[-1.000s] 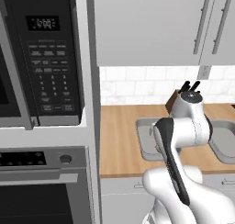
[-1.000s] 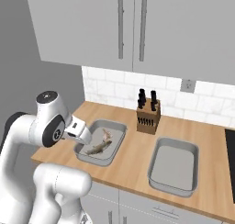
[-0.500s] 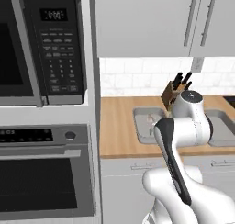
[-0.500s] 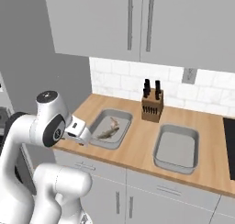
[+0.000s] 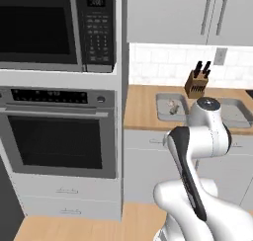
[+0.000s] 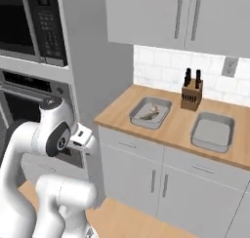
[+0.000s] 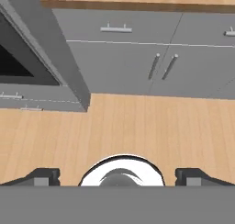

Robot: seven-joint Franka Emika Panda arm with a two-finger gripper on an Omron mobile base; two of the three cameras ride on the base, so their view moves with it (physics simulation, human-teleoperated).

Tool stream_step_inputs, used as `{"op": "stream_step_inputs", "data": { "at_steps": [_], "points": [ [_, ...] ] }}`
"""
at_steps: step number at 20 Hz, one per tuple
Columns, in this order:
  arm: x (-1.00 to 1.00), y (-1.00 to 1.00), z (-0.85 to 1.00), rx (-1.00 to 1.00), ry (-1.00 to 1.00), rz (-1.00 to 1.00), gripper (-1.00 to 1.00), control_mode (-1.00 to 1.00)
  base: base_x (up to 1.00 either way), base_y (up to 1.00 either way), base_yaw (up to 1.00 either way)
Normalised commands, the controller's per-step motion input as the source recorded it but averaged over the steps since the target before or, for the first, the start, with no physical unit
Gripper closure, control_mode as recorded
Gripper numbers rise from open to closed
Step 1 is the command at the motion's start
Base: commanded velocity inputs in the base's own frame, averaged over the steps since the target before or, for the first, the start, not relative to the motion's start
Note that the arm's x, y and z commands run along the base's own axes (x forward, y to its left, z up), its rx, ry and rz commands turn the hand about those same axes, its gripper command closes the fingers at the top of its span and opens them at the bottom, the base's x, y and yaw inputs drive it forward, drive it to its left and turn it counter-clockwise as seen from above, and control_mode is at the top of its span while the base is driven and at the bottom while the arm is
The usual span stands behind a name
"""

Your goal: Place one garlic and one fish in each tupperware on the nearby counter, to pack two identical lunches.

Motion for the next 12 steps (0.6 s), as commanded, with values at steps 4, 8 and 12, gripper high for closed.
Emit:
{"op": "stream_step_inputs", "data": {
  "at_steps": [4,8,12],
  "points": [
    [0.0,0.0,0.0,0.0,0.0,0.0,-1.0,1.0,-0.13,0.74,0.65],
    [0.0,0.0,0.0,0.0,0.0,0.0,-1.0,1.0,0.0,0.9,0.68],
    [0.0,0.0,0.0,0.0,0.0,0.0,-1.0,1.0,0.0,0.58,0.74]
  ]
}}
